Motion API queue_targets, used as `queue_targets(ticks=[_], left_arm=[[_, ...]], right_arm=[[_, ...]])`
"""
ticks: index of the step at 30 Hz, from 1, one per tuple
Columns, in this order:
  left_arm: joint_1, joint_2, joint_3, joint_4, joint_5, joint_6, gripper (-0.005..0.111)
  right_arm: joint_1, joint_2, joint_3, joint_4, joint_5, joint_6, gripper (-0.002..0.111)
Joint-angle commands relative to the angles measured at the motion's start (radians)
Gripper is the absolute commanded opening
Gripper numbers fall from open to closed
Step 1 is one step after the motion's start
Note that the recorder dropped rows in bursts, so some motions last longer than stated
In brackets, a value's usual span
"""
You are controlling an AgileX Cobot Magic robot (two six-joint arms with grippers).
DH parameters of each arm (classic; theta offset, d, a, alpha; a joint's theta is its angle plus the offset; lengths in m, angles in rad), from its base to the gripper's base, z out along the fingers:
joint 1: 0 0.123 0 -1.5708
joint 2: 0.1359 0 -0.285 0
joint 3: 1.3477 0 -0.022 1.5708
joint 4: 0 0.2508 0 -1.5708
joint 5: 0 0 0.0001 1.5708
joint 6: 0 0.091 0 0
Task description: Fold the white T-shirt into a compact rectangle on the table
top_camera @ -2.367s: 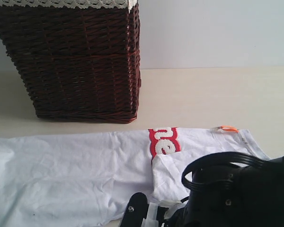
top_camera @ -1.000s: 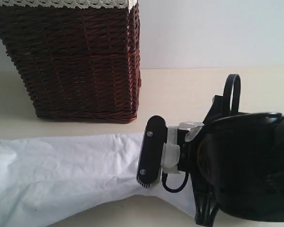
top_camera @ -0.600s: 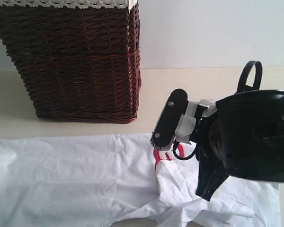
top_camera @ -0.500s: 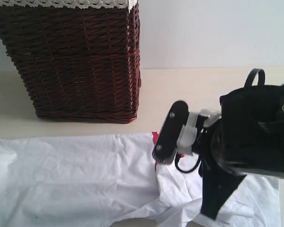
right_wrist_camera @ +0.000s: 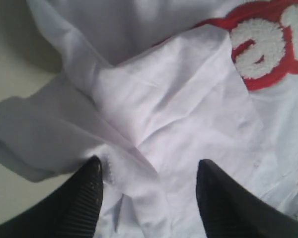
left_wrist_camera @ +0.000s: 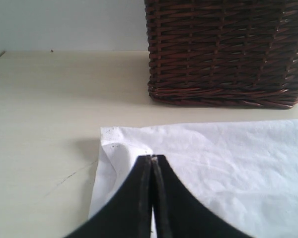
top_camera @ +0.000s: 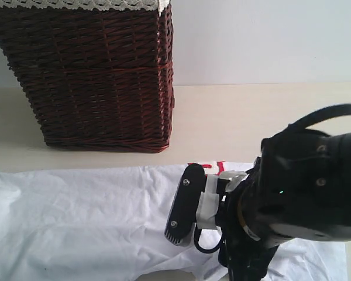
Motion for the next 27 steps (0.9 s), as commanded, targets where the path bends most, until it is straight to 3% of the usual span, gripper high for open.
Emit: queue_targets(ticks=[1,6,10,14,23,27], left_arm=[[0.003,-0.005,0.001,0.001,-0.012,0.0,0.0],[0.003,-0.005,0.001,0.001,-0.012,0.0,0.0],[0.003,-0.005,0.001,0.001,-0.012,0.0,0.0],[0.003,-0.005,0.001,0.001,-0.012,0.0,0.0],[0.003,-0.005,0.001,0.001,-0.012,0.0,0.0],[0.003,-0.005,0.001,0.001,-0.012,0.0,0.0]], right_arm=[[-0.004,0.096,0.005,-0.22,0.01,0.198,0.055],[-0.004,0.129,-0.038,-0.476,0.172,0.454,0.055],[-0.004,0.129,-0.055,-0.592,0.188,0.567,0.055],[-0.004,0.124,-0.055,-0.509,0.174,0.558,0.055],[0.072,0.001,-0.055,-0.209,-0.015,0.226,0.055],[0.072,0.058,-0.055,-0.223,-0.031,0.19,0.055]])
